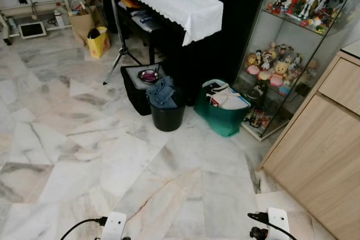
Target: Hang keys on a hook
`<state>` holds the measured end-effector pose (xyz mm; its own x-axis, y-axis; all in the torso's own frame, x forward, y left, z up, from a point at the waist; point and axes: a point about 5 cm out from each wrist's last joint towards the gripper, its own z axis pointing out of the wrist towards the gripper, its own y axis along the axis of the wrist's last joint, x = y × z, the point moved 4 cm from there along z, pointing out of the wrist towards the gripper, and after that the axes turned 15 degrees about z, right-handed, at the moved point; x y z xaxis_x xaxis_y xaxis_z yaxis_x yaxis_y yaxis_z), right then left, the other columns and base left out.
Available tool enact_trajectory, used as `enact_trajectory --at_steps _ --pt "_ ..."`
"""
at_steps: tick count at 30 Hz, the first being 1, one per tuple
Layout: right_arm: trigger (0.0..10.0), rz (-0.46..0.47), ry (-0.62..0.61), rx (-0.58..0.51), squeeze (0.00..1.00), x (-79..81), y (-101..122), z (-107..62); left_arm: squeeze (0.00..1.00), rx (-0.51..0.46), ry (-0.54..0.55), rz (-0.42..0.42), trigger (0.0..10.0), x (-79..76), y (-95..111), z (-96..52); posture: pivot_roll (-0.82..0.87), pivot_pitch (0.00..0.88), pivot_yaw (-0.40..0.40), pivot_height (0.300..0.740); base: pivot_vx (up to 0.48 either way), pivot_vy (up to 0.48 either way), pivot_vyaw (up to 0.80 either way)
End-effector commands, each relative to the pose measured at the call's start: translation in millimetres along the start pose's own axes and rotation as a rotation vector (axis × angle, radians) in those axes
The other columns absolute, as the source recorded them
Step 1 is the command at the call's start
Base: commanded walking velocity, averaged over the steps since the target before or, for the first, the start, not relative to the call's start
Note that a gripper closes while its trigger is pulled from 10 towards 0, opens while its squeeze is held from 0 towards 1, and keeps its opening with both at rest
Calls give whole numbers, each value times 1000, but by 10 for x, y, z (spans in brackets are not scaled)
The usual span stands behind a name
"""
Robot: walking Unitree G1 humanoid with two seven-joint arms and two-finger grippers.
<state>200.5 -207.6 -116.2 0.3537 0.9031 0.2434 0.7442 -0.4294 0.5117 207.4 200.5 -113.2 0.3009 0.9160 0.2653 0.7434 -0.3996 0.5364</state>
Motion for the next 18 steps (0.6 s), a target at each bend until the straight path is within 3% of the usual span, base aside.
enact_trajectory --at_steps 1,9,14,18 --pt "10000 -10 -10 2 0 -27 3 -4 0 13 2 -12 10000 -19 -21 0 6 0 -63 740 0 480 -800" --pt "10000 -8 -11 3 0 -24 2 -3 0 12 5 -10 10000 -10 -9 3 7 0 -63 740 0 44 -800" --pt "10000 -5 -15 5 0 -34 -7 -5 0 9 7 -7 10000 -8 -8 2 8 0 -62 740 0 390 -800" --pt "10000 -2 -17 7 0 -38 -18 -6 0 6 9 4 10000 -5 -3 2 8 0 -60 740 0 0 -800"
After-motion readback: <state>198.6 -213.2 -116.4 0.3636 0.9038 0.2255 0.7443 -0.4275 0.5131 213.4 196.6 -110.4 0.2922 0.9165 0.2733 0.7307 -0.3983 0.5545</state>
